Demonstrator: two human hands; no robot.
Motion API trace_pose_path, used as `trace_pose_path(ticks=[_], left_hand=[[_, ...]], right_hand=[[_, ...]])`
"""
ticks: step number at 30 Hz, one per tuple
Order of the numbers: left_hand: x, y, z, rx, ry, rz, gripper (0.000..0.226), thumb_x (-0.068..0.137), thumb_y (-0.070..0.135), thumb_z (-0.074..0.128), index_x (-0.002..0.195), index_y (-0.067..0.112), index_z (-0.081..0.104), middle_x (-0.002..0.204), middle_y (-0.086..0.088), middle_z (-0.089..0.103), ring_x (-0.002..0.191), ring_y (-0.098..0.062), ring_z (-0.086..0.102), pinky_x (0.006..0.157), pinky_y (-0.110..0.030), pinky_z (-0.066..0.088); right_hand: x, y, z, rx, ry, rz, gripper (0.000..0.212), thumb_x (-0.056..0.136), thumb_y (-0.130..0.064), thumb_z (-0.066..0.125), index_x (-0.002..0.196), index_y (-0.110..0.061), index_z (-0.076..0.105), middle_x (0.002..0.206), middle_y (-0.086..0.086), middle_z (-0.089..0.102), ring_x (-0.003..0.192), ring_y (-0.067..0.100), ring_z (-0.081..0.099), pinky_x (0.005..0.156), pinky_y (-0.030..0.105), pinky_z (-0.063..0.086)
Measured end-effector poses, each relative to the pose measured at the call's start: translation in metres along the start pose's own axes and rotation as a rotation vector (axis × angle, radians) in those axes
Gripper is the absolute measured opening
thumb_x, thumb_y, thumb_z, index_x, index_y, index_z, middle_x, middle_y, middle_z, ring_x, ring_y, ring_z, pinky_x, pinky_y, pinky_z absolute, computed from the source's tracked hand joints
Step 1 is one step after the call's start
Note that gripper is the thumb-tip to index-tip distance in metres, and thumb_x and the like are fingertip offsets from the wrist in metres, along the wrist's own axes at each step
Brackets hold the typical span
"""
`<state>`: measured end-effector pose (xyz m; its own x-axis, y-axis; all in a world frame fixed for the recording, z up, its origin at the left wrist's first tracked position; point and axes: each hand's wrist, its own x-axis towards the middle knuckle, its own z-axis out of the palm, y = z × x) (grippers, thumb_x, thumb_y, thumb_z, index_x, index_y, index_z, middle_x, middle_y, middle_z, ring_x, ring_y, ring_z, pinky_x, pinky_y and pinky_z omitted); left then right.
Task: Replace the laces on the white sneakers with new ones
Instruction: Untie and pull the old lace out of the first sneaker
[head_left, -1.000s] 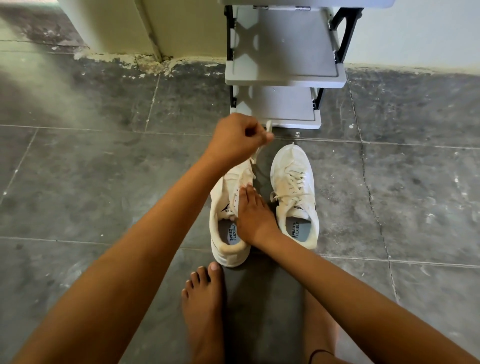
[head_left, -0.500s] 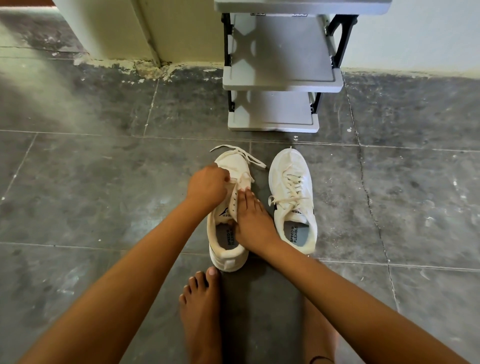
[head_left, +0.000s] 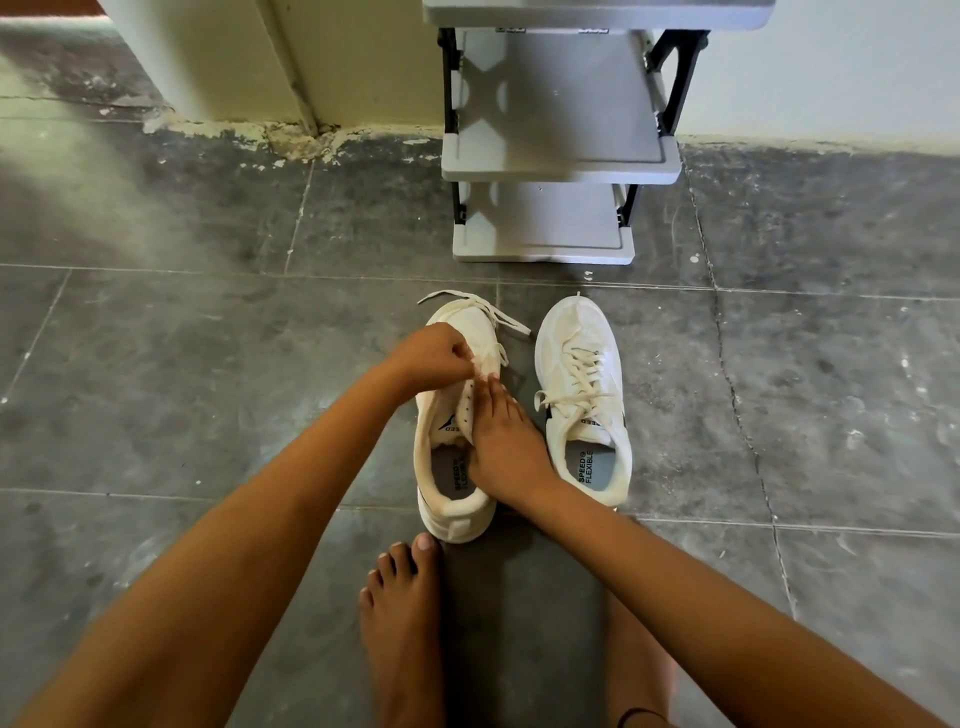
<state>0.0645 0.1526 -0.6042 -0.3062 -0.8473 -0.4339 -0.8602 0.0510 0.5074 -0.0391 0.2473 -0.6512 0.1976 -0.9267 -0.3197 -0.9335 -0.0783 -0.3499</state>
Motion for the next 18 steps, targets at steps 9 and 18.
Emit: trace_pose_path(ticks=[9, 18], left_hand=[[0.0, -0.005, 0.006, 0.456, 0.161, 0.026, 0.022, 0.091, 0.014, 0.05, 0.107, 0.01, 0.064, 0.115, -0.011, 0.055, 0.102, -0.03, 0.057, 0.083, -0.039, 0.05], [0.001, -0.002, 0.007, 0.542, 0.156, 0.033, 0.02, 0.093, 0.017, 0.047, 0.095, 0.008, 0.064, 0.1, -0.01, 0.059, 0.092, -0.028, 0.059, 0.071, -0.034, 0.045]], right_hand=[[-0.001, 0.001, -0.002, -0.005, -0.012, 0.001, 0.082, 0.089, -0.018, 0.048, 0.148, 0.001, -0.005, 0.157, 0.02, -0.002, 0.146, 0.027, 0.002, 0.118, 0.034, 0.006], [-0.002, 0.001, -0.003, 0.006, -0.01, 0.001, 0.082, 0.089, -0.018, 0.048, 0.148, 0.001, -0.005, 0.157, 0.019, -0.003, 0.146, 0.027, 0.002, 0.118, 0.034, 0.005]])
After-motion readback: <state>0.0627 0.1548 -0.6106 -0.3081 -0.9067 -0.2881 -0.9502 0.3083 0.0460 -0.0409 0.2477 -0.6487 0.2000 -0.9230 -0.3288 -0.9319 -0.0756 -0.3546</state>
